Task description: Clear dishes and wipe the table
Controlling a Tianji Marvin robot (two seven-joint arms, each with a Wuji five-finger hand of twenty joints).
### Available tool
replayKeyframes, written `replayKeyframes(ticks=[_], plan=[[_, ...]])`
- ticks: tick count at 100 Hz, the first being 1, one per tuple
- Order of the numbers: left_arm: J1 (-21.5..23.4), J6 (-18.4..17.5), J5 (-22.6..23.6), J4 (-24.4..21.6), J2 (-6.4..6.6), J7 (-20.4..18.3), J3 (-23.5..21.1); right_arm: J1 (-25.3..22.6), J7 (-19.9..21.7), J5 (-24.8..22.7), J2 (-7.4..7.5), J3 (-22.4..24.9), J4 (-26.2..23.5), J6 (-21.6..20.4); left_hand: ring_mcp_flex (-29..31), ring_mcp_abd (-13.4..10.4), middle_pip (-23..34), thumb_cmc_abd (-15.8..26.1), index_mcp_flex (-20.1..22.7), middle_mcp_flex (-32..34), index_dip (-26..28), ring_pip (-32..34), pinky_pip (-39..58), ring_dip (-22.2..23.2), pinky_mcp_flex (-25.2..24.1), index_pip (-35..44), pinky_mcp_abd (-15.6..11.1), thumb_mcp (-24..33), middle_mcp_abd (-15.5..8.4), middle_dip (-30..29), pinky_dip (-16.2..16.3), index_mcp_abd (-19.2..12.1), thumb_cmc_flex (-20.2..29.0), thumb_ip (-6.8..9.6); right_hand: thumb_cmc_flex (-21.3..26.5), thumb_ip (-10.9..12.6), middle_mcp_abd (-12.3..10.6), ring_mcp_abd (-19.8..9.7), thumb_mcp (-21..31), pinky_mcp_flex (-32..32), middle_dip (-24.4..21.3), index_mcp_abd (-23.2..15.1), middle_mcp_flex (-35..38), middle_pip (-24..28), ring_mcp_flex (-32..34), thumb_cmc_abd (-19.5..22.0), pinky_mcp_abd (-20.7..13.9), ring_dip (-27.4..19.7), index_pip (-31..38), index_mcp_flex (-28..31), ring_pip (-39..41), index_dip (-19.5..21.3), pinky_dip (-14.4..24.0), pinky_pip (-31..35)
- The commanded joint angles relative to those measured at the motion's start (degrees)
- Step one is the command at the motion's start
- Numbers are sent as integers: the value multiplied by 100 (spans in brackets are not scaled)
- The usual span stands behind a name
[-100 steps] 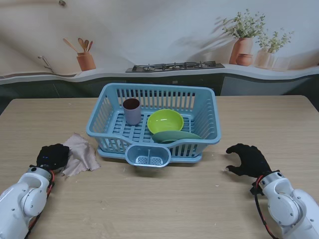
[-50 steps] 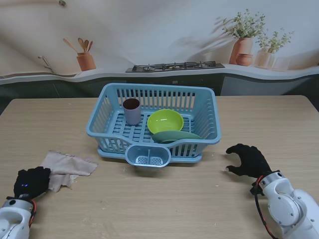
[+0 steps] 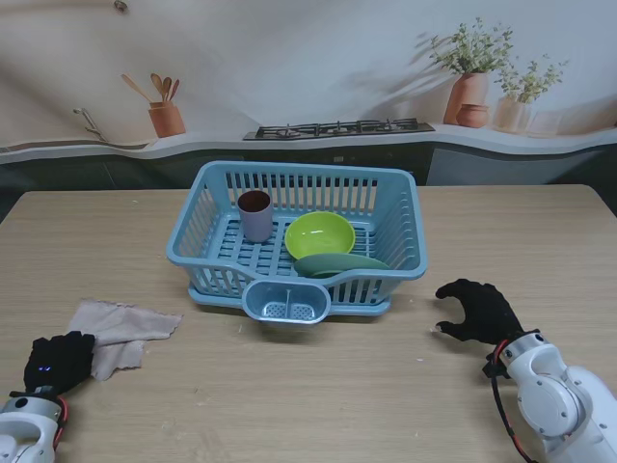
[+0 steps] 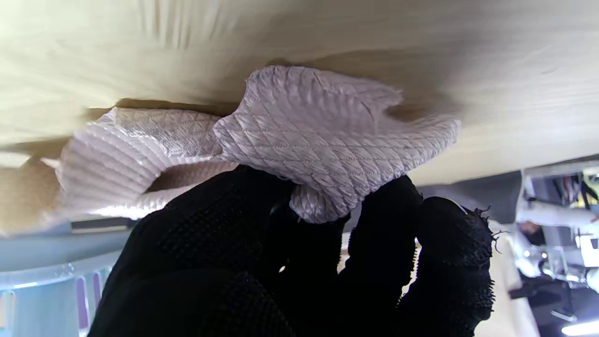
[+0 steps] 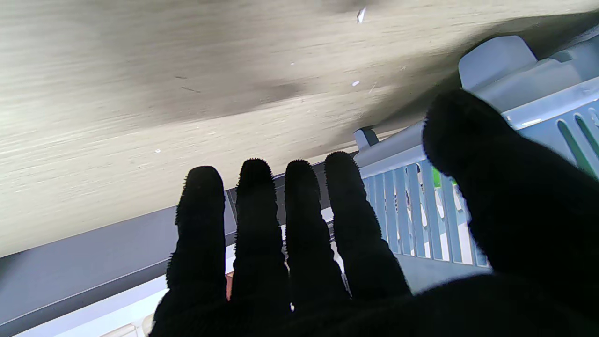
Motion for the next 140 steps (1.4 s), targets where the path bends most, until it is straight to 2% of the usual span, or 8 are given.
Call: replayKeyframes(ticks=[1, 32, 49, 82, 103, 120, 134, 140], plan=[[-249, -21, -63, 20, -2, -245, 128, 2, 68, -20, 5, -12, -1, -41, -91, 192, 71, 158, 285, -89, -46, 105, -33, 0, 13, 93, 306, 52, -26, -76, 81, -515, 458, 122, 53, 119, 15, 36, -18, -75, -67, 16, -7, -77, -9, 74, -109, -21, -27, 7, 26, 56, 26, -13], [-1524, -119, -243, 780, 89, -450, 937, -26, 24, -69, 4, 10, -10, -20, -159, 130, 90, 232, 222, -199, -70, 94, -67, -20, -47, 34, 306, -47, -66, -118, 67, -528, 448, 123, 57, 119, 14, 31, -19, -72, -68, 16, -13, -81, -9, 74, -107, -20, -27, 5, 27, 56, 27, -10], [-1997, -293, -252, 1248, 105, 16, 1206, -46, -24, -107, 1, 35, -12, -18, -388, 113, 145, 320, 132, -425, -139, -76, -250, -154, -349, -133, 306, -242, -140, -362, -41, -563, 573, 181, 56, 119, 17, 34, -22, -80, -69, 19, -18, -83, -11, 75, -108, -21, -29, 2, 24, 55, 24, -16], [-2029, -719, -341, 1237, 75, 292, 1063, -86, -51, -149, 2, 73, -32, -32, -789, 341, -429, 380, 8, -600, -638, -670, -605, -483, -919, -612, 306, -400, -266, -1105, -224, -819, 586, 219, 54, 118, 11, 36, -18, -76, -68, 14, -10, -80, -11, 66, -109, -21, -28, 7, 24, 55, 25, -13], [-1834, -975, -358, 891, 60, 125, 808, -84, -75, -149, -1, 91, -23, -65, -1193, 532, -1182, 301, -239, -740, -883, -1181, -876, -770, -1395, -965, 280, -452, -46, -1935, -364, -957, 319, 220, 50, 118, 15, 35, -22, -85, -69, 16, -13, -82, -12, 71, -106, -22, -27, 4, 24, 55, 23, -18], [-1668, -1101, -340, 588, 60, -92, 639, -86, -89, -144, -4, 102, -18, -88, -1993, 436, -1286, 189, -473, -1586, -845, -2130, -1385, -1324, -2276, -1855, 105, -184, -16, -3889, -974, -1011, -203, 150, 44, 118, 10, 32, -24, -78, -69, 14, -16, -82, -15, 70, -109, -22, -27, 4, 22, 56, 25, -15], [-1543, -1223, -299, 371, 67, -240, 512, -82, -100, -138, -6, 106, -12, -96, -2654, 162, -1696, 226, -513, -2024, -998, -2863, -2112, -1659, -2944, -2384, -146, 39, -145, -4310, -1614, -909, -662, 118, 39, 118, 17, 30, -28, -82, -70, 17, -17, -85, -13, 72, -115, -22, -28, 3, 23, 55, 24, -18], [-1467, -1251, -307, 245, 65, -364, 450, -84, -105, -134, -8, 107, -12, -92, -2984, 21, -1876, 280, -574, -2300, -1165, -3189, -2356, -1778, -3182, -2623, -314, 243, -195, -4440, -1895, -835, -974, 200, 37, 117, 13, 27, -33, -81, -69, 15, -15, -83, -15, 74, -106, -23, -29, 2, 20, 55, 25, -17]])
